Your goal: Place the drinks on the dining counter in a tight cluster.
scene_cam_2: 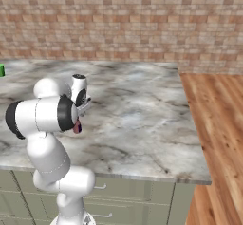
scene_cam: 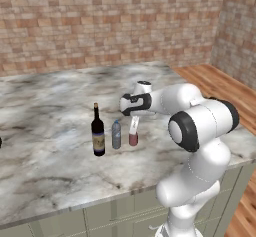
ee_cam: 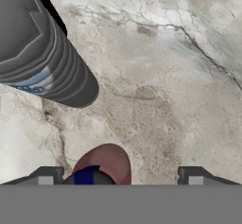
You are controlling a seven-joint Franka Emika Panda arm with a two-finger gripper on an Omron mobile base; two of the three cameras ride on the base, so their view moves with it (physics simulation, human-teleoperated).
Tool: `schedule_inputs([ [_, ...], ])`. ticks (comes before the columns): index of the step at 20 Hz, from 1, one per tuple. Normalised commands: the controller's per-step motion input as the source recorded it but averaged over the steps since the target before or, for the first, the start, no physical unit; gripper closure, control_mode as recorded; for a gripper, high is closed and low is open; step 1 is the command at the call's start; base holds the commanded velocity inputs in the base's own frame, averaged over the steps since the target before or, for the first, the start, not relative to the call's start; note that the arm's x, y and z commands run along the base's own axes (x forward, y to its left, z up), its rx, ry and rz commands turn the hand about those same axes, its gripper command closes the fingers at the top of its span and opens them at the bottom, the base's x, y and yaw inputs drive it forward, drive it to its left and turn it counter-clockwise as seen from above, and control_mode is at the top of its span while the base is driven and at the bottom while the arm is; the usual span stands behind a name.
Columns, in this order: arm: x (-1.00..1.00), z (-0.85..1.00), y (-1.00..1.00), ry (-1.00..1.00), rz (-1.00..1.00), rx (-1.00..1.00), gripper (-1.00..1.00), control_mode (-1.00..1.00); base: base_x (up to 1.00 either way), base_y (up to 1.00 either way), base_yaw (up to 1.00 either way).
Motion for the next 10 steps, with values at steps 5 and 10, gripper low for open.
schedule_inputs([
  [5, -0.07, 0.00, 0.00, 0.00, 0.00, 0.00, -1.00, -1.00, 0.00, 0.00, 0.00],
  [10, -0.36, 0.07, -0.13, 0.00, -0.04, 0.01, -1.00, -1.00, 0.00, 0.00, 0.00],
])
